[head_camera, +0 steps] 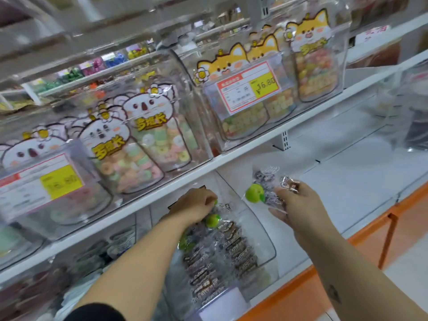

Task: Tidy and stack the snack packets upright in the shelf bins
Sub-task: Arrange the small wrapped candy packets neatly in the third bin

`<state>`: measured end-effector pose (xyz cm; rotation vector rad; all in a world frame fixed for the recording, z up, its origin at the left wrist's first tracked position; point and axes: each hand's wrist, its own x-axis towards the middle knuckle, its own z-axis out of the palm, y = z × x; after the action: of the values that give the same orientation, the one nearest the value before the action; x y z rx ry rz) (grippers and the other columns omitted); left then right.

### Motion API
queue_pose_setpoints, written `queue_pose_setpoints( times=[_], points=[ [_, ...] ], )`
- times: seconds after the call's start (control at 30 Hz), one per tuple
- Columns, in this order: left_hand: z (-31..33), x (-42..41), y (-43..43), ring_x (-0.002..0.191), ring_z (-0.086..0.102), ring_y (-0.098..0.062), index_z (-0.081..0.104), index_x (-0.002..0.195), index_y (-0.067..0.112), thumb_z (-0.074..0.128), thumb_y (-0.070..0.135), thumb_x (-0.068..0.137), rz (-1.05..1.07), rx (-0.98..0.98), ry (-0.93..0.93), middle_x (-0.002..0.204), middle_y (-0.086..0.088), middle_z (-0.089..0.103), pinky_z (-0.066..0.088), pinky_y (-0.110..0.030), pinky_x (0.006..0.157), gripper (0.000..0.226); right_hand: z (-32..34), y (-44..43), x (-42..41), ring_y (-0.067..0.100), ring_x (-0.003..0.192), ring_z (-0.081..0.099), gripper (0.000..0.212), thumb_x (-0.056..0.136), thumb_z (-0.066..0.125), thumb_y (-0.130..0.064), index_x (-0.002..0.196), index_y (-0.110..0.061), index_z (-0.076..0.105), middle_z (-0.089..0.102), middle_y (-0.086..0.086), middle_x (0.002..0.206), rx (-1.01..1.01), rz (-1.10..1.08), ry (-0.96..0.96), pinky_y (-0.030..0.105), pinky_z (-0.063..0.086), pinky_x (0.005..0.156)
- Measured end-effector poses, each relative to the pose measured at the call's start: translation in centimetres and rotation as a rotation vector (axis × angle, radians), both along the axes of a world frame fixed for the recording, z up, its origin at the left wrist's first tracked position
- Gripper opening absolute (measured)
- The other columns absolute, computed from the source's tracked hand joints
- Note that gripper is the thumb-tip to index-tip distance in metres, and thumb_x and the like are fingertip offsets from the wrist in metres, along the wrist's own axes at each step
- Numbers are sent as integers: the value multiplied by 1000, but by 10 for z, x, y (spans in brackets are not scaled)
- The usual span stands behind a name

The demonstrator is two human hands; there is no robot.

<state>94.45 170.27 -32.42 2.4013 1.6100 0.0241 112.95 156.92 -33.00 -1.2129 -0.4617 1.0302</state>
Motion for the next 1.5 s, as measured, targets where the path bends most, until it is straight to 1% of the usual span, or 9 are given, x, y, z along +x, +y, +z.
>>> queue_pose_setpoints(
  times=[0.33,0.73,0.93,1.03,1.1,1.2,1.3,1.37,1.5],
  points=[
    [-21,21,30,130,41,-24,35,143,20,70,36,82,-2,-264,134,146,-6,39,34,-32,104,72,2,9,-1,18,70,56,11,93,54,-7,90,-17,58,56,7,89,41,55,91,31,55,72],
    [-23,20,46,133,39,-30,33,144,10,75,39,76,6,-316,259,150,-11,34,33,-39,108,86,2,8,4,17,65,51,6,93,55,-8,91,-12,60,51,4,82,17,90,114,31,55,73],
    [-11,14,42,117,48,-21,41,137,12,77,35,75,-25,-270,186,138,-5,47,38,-26,90,75,0,11,3,18,66,49,6,92,56,-9,94,-10,62,51,3,80,9,84,94,32,54,75],
    [5,2,29,93,49,-11,49,118,18,74,39,77,-49,-160,73,109,5,52,38,-22,73,53,0,11,4,18,68,50,6,90,57,-9,87,-10,62,52,4,80,2,82,68,30,53,72],
    [16,-5,11,80,47,-4,48,106,20,68,37,83,-45,-63,-108,92,10,49,37,-16,66,35,1,9,7,19,72,52,7,89,58,-8,84,-9,63,55,7,82,12,85,27,29,52,68],
    [28,-12,-16,94,53,-13,47,124,22,55,45,89,84,-12,-320,111,5,56,41,-24,83,42,3,6,8,22,80,57,9,87,61,-17,84,-12,68,64,16,92,57,121,-149,29,49,65],
    [37,-14,-38,92,55,-11,51,106,32,54,55,85,143,-6,-400,107,11,55,40,-23,83,32,10,-2,2,39,78,59,35,80,66,-38,87,-4,65,63,28,94,119,243,-392,46,53,79],
    [42,-12,-49,85,54,-4,46,96,39,56,59,80,110,-69,-423,98,18,53,40,-19,77,27,14,-8,-1,28,64,53,46,80,66,-43,86,2,60,59,27,80,149,329,-556,37,45,70],
    [47,-8,-68,93,58,-5,48,113,38,40,65,77,18,-152,-435,118,9,60,45,-23,79,46,27,-17,0,17,63,50,27,84,66,-32,78,-5,63,56,10,72,191,368,-703,32,37,62]
  ],
)
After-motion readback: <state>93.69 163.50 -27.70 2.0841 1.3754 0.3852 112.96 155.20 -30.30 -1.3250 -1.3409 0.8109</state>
